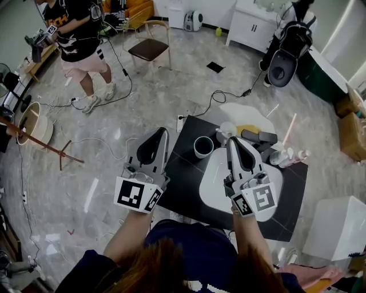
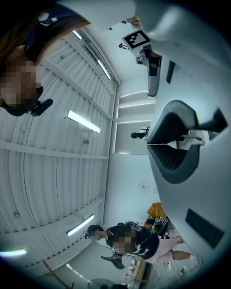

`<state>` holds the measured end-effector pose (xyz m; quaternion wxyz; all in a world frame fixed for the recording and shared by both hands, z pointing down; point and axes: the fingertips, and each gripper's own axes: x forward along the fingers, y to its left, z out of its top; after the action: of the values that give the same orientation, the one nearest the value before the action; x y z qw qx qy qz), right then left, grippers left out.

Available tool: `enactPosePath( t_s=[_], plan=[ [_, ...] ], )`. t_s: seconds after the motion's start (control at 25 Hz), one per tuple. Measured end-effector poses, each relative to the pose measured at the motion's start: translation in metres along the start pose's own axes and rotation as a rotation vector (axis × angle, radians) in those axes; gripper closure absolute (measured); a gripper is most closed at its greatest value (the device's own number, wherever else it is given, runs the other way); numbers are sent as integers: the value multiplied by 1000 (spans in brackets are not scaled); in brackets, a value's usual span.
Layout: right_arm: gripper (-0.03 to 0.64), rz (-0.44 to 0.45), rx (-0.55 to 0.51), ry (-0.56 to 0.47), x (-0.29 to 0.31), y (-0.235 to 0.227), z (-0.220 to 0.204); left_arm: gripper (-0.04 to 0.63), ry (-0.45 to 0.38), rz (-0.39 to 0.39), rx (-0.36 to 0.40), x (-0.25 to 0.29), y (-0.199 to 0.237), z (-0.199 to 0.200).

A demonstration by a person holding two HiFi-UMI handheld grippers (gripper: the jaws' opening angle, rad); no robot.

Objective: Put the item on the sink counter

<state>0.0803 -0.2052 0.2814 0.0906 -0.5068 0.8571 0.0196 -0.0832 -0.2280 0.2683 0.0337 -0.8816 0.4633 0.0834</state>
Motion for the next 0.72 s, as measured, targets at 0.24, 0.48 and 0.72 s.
enactPosePath(
  t_s=[0.24,0.48,0.72],
  plan=[
    [601,-9,3,-3,-2,-6,0,572,5,-8,0,5,-4,-3],
    [601,-13,2,-4,-1,-11,-1,572,6,-11,-1,10,-5,-7],
    [601,-19,5,-5,-1,-14,0,572,5,-12,-1,13,-6,-6]
  ],
)
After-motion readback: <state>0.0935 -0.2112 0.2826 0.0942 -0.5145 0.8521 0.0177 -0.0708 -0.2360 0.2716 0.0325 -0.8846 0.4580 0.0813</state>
